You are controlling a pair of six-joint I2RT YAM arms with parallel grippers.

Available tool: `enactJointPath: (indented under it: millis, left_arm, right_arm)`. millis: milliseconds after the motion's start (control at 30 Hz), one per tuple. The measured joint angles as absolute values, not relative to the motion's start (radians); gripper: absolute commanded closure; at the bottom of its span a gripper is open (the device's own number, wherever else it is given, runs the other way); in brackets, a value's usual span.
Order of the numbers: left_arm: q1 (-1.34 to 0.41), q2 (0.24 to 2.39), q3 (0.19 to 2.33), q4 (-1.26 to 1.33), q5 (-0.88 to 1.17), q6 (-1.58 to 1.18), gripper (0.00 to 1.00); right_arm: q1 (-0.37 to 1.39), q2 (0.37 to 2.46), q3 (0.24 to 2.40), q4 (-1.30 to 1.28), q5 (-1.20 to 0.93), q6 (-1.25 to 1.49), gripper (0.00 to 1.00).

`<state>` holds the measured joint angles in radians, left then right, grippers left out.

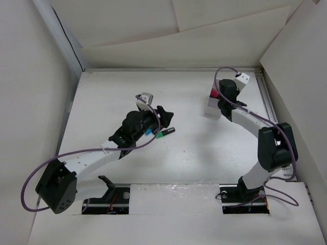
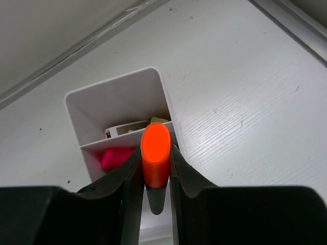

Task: Sort the stationery into containers
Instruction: Place the stationery in the storage box.

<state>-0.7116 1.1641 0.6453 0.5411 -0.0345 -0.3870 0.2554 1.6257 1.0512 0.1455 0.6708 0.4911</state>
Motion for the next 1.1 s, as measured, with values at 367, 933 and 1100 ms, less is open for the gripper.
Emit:
enactJointPath:
  millis: [367, 933, 1100]
  left_arm:
    - [-0.712, 1.178, 0.645, 0.528, -0.055, -0.391, 0.29]
    - [-0.712, 1.2, 0.646, 0.489, -0.106, -0.393, 0.29]
    - [-0.712, 1.205, 0.649, 0.462, -0.142, -0.4, 0.29]
  right_arm:
    - [0.256, 1.666, 1.132, 0.146, 0.777, 0.467, 1.0]
    - [0.283, 1.713, 1.165, 0.145, 0.801, 0.449, 0.27]
    - [0.297, 1.576, 1.12, 0.142, 0.764, 0.469, 0.23]
